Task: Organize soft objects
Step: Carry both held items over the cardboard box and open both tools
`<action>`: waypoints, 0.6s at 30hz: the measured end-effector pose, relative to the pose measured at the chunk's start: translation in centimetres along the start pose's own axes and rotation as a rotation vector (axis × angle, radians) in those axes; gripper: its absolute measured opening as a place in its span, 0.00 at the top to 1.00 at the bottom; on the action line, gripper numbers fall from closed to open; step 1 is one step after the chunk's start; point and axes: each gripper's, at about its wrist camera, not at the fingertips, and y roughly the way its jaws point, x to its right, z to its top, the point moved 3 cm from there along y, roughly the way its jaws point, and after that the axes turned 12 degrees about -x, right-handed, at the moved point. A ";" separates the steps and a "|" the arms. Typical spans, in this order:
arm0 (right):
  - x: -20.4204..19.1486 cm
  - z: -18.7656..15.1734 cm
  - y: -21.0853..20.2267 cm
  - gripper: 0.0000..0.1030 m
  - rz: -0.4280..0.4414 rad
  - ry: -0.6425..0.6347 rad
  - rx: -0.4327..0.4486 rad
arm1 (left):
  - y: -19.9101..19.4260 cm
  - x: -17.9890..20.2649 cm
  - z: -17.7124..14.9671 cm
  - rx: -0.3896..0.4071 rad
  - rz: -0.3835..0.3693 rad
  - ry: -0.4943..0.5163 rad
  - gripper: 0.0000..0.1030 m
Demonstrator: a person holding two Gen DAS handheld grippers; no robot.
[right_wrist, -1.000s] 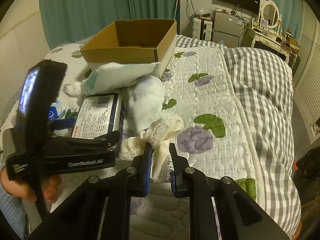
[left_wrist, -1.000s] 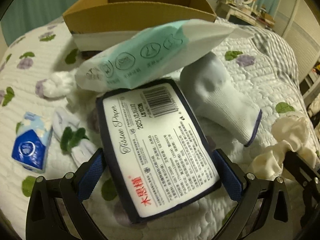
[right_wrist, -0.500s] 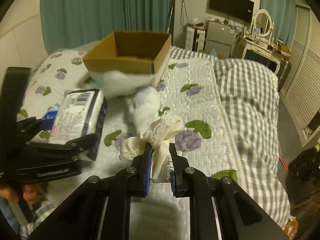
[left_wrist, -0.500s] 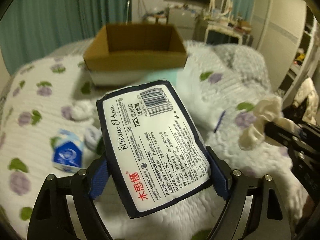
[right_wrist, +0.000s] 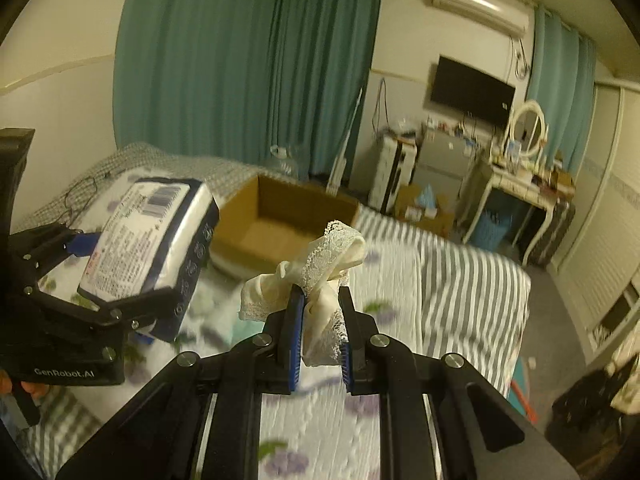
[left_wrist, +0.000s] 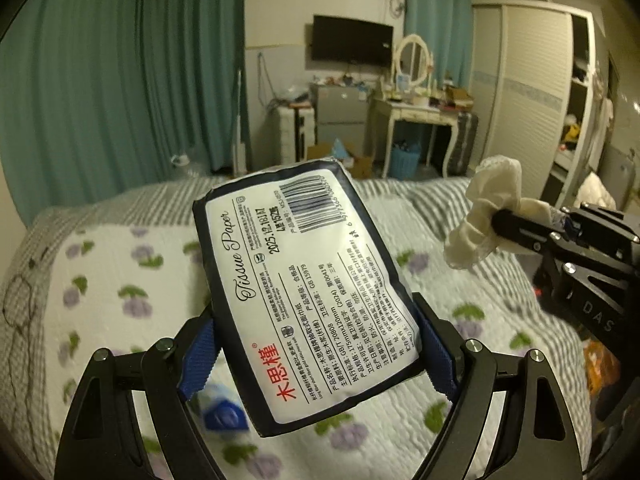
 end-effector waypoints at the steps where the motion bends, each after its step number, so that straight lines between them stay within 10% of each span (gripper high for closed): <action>1: 0.0 0.9 0.2 0.86 -0.008 -0.004 0.008 | 0.1 -0.5 0.7 0.009 0.002 0.001 0.17; 18: 1.3 12.2 18.2 0.86 0.036 0.003 -0.056 | 17.2 -5.0 8.7 -0.095 0.079 0.073 0.17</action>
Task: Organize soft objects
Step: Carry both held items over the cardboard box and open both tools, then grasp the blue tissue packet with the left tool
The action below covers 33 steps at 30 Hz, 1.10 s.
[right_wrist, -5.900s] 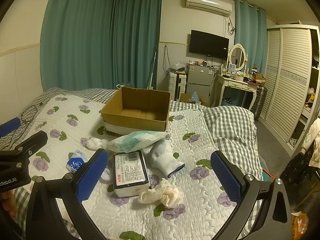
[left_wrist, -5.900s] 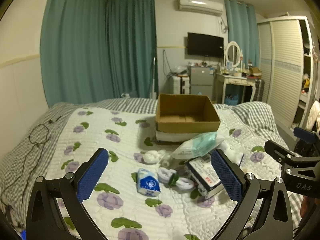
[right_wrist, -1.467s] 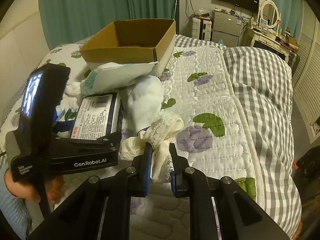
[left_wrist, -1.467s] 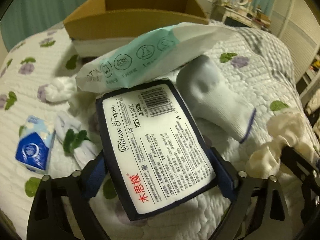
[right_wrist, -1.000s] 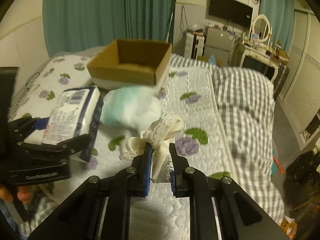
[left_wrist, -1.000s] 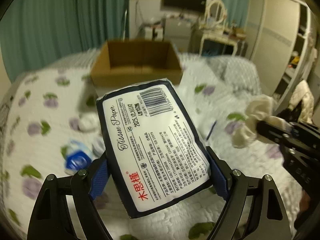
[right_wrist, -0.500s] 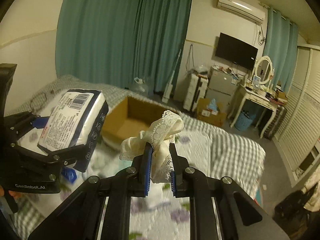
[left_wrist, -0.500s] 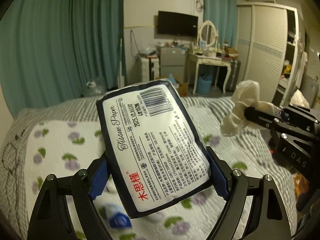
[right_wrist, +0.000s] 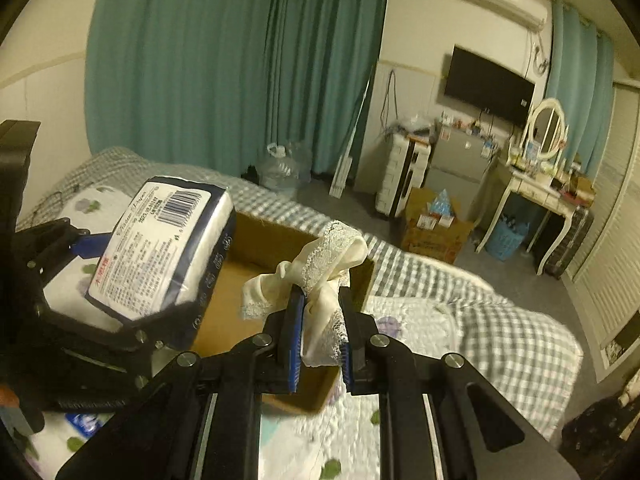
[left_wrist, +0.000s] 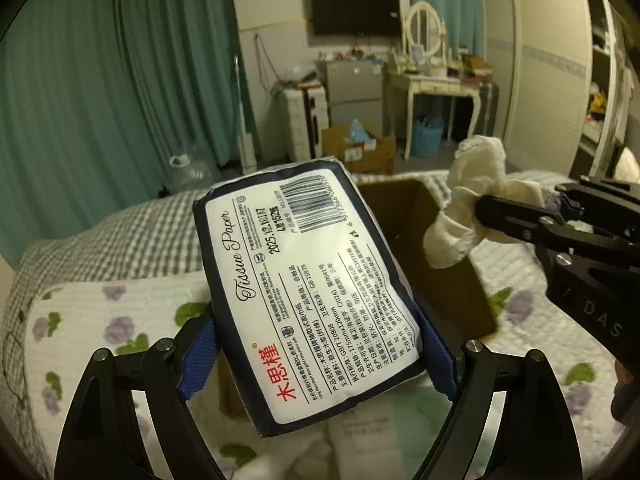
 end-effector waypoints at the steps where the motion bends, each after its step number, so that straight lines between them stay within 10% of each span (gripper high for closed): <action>1: 0.2 0.3 1.2 0.86 0.004 0.001 -0.013 | 0.6 0.0 0.3 -0.007 -0.002 0.001 0.17; 7: 0.4 0.7 6.5 0.85 0.014 0.003 -0.062 | 2.3 -0.4 0.5 -0.009 -0.007 -0.007 0.10; 11: 0.1 0.3 6.2 0.31 -0.012 0.010 -0.042 | 1.0 -0.8 0.1 0.002 0.044 -0.012 0.08; 26: -0.3 -2.3 -10.8 0.08 -0.052 0.003 -0.030 | -15.0 -2.8 -4.8 0.109 0.065 -0.073 0.00; 33: -3.7 -7.0 -15.5 0.06 -0.015 -0.016 -0.057 | -15.9 -3.4 -9.7 0.080 0.115 -0.081 0.00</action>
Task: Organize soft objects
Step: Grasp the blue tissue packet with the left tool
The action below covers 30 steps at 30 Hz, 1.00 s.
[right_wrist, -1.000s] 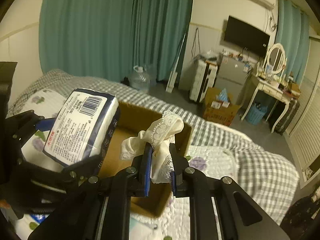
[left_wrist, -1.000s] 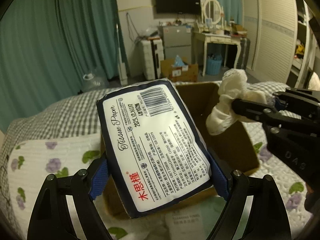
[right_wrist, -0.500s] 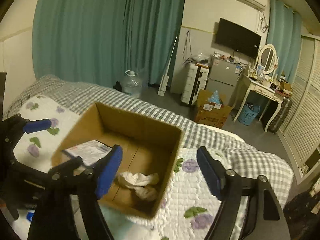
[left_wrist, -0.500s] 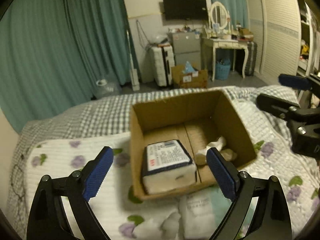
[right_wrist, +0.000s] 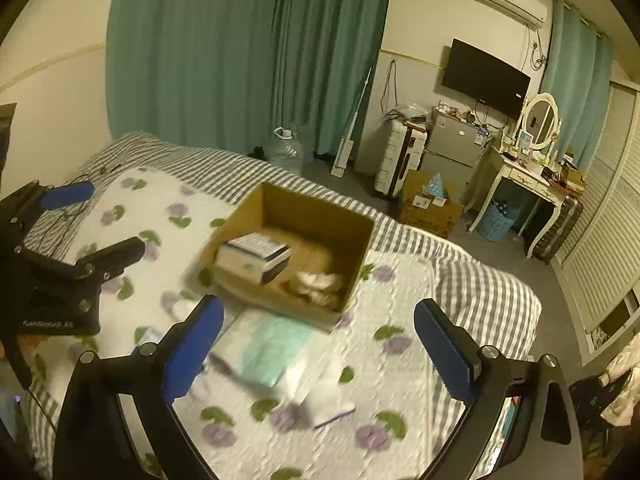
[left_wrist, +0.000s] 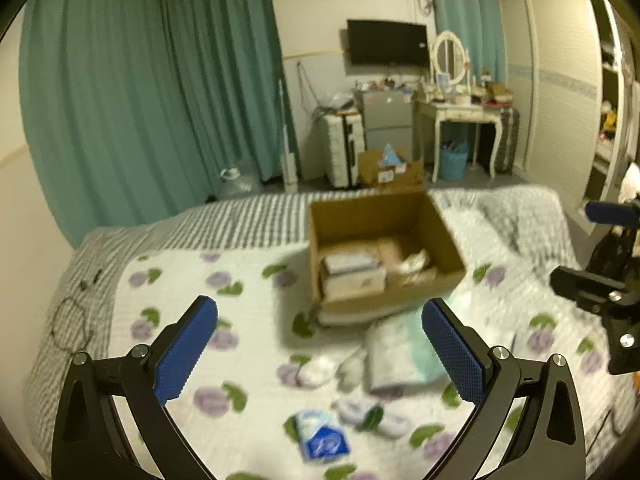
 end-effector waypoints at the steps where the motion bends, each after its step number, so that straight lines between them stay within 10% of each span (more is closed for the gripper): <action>1: -0.8 -0.9 0.1 0.06 0.005 -0.004 -0.004 | 0.5 -0.1 -0.9 -0.015 0.011 0.000 0.00; 13: -7.6 -7.1 12.1 0.06 0.090 -0.054 -0.113 | 11.9 0.1 -12.6 -0.289 0.036 -0.004 0.01; 19: -8.3 -8.8 16.9 0.06 0.149 -0.028 -0.155 | 15.5 0.6 -14.4 -0.412 0.026 0.001 0.15; 21: -8.2 -9.0 17.8 0.06 0.165 -0.014 -0.167 | 16.4 1.2 -14.7 -0.450 0.039 0.033 0.37; 30: -8.7 -9.7 17.3 0.09 0.194 -0.042 -0.173 | 13.1 -0.3 -13.7 -0.362 -0.026 -0.062 0.60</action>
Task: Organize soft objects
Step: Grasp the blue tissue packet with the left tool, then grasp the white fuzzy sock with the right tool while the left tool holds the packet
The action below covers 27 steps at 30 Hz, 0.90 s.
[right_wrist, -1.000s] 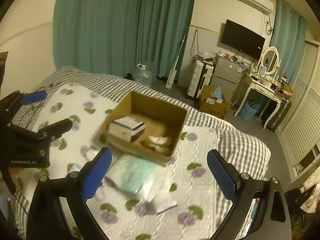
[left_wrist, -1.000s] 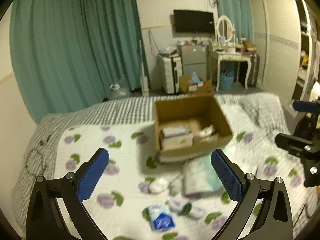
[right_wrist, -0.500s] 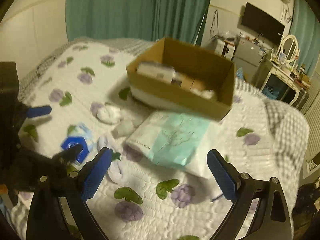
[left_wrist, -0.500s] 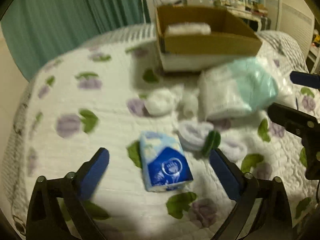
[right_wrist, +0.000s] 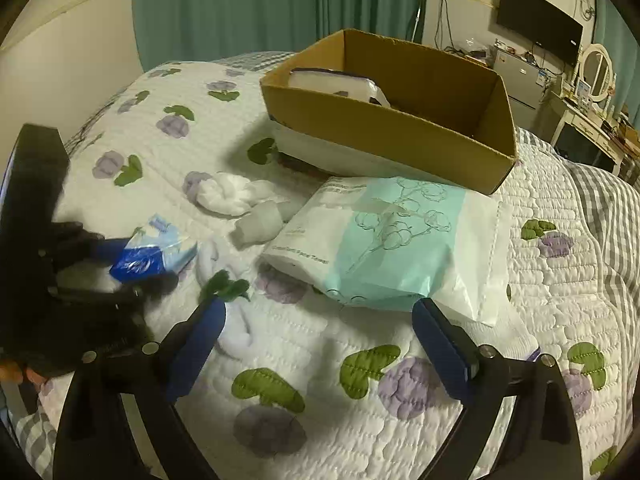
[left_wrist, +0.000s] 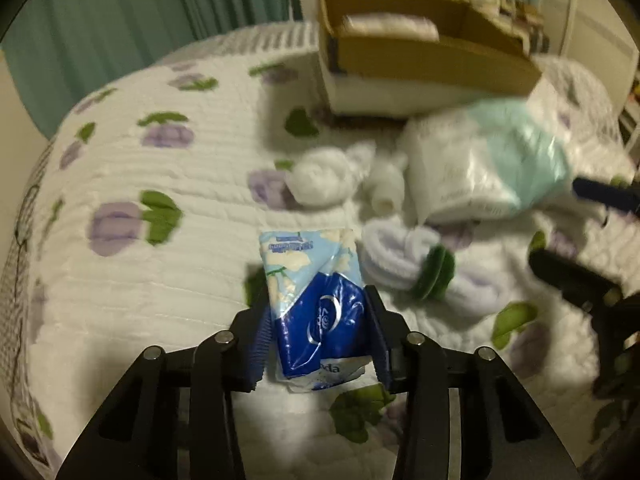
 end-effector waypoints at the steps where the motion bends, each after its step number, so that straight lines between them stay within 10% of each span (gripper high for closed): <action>1: -0.2 0.0 -0.2 0.10 0.005 -0.004 0.001 | -0.8 -0.2 0.1 0.016 -0.025 -0.005 0.60; 10: -4.4 1.6 1.5 0.21 0.045 -0.087 -0.058 | -3.6 -2.0 2.3 0.114 -0.017 0.039 0.60; 20: -7.2 2.1 7.5 0.67 0.041 -0.124 -0.181 | -0.7 -3.5 1.3 0.064 -0.088 0.001 0.60; 27: -7.5 1.7 5.0 0.70 0.043 -0.113 -0.126 | -2.9 -3.1 0.4 0.094 -0.130 0.001 0.60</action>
